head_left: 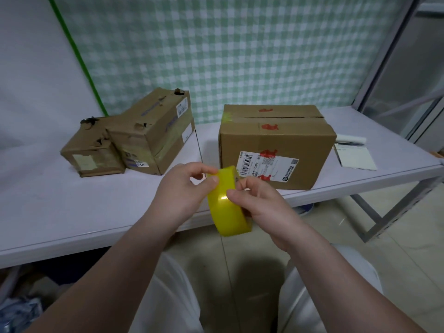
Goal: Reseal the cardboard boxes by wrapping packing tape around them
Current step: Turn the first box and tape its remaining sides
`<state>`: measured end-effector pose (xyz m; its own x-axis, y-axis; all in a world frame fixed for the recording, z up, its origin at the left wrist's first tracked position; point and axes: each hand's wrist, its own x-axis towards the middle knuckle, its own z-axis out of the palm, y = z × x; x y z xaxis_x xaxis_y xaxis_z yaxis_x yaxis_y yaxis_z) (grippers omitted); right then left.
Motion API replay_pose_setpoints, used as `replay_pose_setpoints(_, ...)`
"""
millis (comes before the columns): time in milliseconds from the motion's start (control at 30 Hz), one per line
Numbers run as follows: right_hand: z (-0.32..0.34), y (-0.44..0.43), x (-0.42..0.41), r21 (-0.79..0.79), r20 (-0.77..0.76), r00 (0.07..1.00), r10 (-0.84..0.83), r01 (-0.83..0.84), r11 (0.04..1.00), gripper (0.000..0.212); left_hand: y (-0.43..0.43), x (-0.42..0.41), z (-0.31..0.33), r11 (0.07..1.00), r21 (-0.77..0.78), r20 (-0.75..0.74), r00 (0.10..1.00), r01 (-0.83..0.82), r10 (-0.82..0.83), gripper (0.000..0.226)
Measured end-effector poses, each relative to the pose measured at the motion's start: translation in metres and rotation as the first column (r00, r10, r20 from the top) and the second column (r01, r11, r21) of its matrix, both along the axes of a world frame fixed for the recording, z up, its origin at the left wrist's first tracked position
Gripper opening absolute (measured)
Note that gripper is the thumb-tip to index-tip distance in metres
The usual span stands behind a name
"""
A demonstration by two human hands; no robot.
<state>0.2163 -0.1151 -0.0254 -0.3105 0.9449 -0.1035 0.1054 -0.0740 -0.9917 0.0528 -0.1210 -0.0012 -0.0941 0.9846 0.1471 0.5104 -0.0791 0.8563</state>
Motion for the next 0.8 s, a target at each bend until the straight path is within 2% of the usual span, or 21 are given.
replay_pose_setpoints(167, -0.001, -0.008, 0.014, 0.035, 0.062, 0.997, -0.040, 0.038, 0.999, 0.026, -0.002, 0.011, 0.007, 0.999, 0.023, -0.008, 1.000, 0.025, -0.025, 0.008)
replay_pose_setpoints(267, 0.001, -0.014, 0.016, 0.058, 0.088, 0.994, -0.056, 0.051, 0.997, 0.033, -0.002, 0.017, 0.011, 0.999, 0.032, -0.047, 0.999, 0.019, -0.017, 0.010)
replay_pose_setpoints(500, 0.015, -0.023, 0.025, 0.090, 0.058, 0.996, -0.071, 0.066, 0.994, 0.016, -0.004, 0.031, 0.019, 0.998, 0.068, -0.253, 0.968, 0.008, 0.009, 0.021)
replay_pose_setpoints(567, 0.023, -0.026, 0.027, 0.092, 0.052, 0.998, -0.038, 0.033, 0.995, 0.031, -0.003, 0.036, 0.024, 0.995, 0.096, -0.225, 0.973, -0.023, 0.044, 0.023)
replay_pose_setpoints(633, 0.031, -0.029, 0.032, 0.164, 0.192, 0.981, -0.027, -0.005, 0.986, 0.055, -0.003, 0.041, 0.031, 0.992, 0.112, -0.149, 0.986, -0.053, 0.069, 0.024)
replay_pose_setpoints(733, 0.043, -0.032, 0.037, 0.357, 0.435, 0.895, -0.103, -0.066, 0.932, 0.081, -0.002, 0.046, 0.042, 0.989, 0.126, -0.011, 0.996, -0.083, 0.085, 0.028)
replay_pose_setpoints(800, 0.049, -0.030, 0.040, 0.466, 0.461, 0.866, -0.193, -0.051, 0.883, 0.081, 0.001, 0.048, 0.048, 0.986, 0.143, 0.044, 0.996, -0.089, 0.083, 0.030)
